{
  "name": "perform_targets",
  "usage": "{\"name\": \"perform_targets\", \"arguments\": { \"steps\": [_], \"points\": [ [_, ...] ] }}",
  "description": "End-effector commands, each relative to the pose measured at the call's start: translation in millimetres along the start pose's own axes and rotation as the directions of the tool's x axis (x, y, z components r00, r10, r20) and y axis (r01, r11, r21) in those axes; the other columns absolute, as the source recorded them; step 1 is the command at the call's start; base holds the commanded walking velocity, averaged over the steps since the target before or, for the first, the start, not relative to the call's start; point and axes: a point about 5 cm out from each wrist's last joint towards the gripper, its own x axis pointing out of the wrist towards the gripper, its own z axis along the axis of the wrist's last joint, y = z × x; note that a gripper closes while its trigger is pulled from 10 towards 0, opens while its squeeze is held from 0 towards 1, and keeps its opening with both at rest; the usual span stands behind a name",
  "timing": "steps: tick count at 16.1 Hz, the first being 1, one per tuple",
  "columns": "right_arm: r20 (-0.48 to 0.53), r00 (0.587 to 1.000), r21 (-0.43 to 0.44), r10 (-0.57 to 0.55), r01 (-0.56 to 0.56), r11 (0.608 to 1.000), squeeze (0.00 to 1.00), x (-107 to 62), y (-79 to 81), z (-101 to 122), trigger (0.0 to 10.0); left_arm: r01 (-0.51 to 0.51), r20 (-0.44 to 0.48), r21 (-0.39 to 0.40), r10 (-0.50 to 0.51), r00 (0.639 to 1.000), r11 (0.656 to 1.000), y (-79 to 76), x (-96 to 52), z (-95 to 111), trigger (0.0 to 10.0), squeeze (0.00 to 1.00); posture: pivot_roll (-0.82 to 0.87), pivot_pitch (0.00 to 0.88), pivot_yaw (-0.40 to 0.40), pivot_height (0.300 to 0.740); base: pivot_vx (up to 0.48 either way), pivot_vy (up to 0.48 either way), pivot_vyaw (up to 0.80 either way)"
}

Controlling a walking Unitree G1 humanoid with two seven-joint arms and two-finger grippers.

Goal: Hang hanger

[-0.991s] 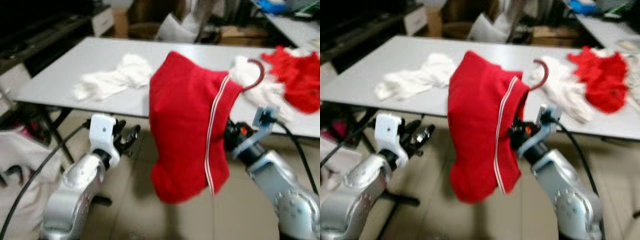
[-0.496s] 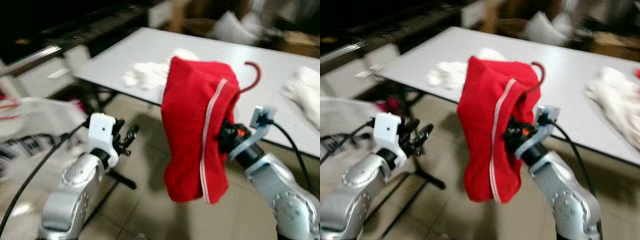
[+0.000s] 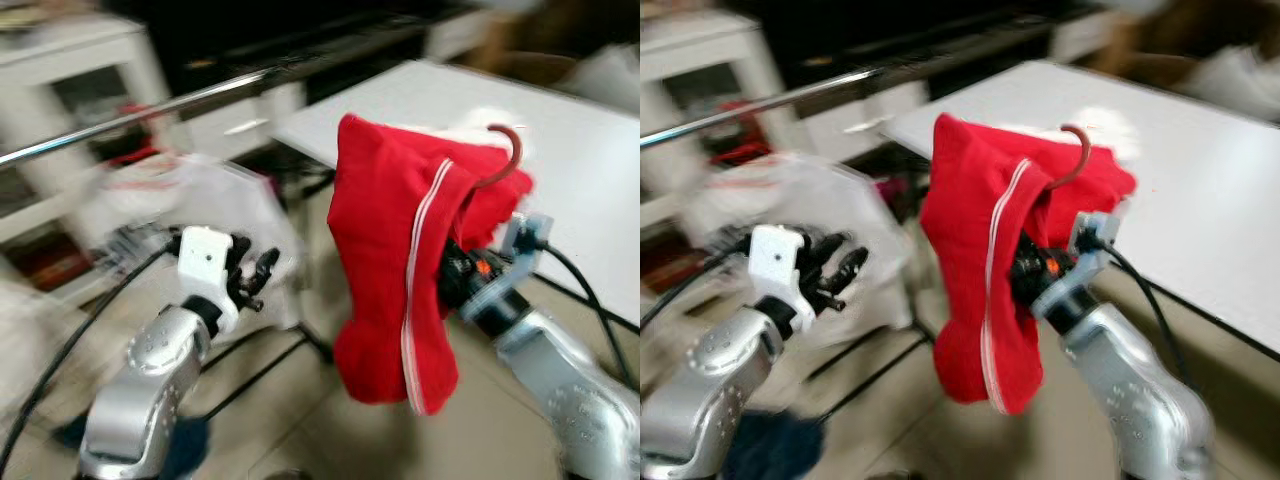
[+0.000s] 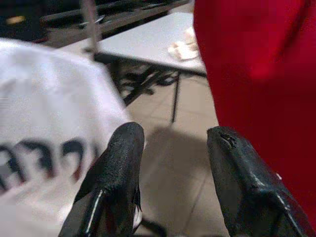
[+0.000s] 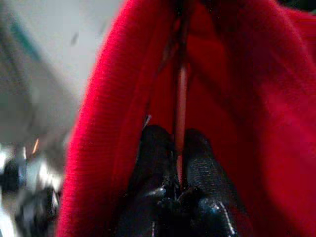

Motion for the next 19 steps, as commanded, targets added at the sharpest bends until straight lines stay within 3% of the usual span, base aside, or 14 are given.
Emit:
{"name": "perform_targets", "arguments": {
  "steps": [1, 7, 19],
  "points": [
    [-0.015, 0.997, -0.022, 0.081, -0.081, 0.996, 0.0, -1.2, 10.2, 1.0, 10.0, -0.016, -0.009, 0.022, 0.016, 1.0, 1.0, 5.5, -0.7, -1.2, 10.0, 0.0, -0.06, 0.0, 0.05, 0.74, 0.0, 0.0, 0.79],
    [-0.067, 0.997, -0.066, 0.047, -0.051, 0.997, 0.0, -12.0, 2.0, -4.0, 10.0, -0.005, -0.018, 0.027, 0.006, 1.0, 1.0, 3.6, -1.8, -5.4, 10.0, 0.0, -0.06, 0.0, 0.051, 0.74, 0.0, 0.0, 0.79],
    [-0.166, 0.986, -0.156, -0.004, -0.023, 0.988, 0.0, -9.4, -8.1, -21.5, 10.0, -0.014, -0.013, 0.056, 0.015, 1.0, 0.998, 0.9, -1.2, -9.3, 10.0, 0.0, -0.06, 0.0, 0.044, 0.74, 0.0, 0.0, 0.79]
  ]
}}
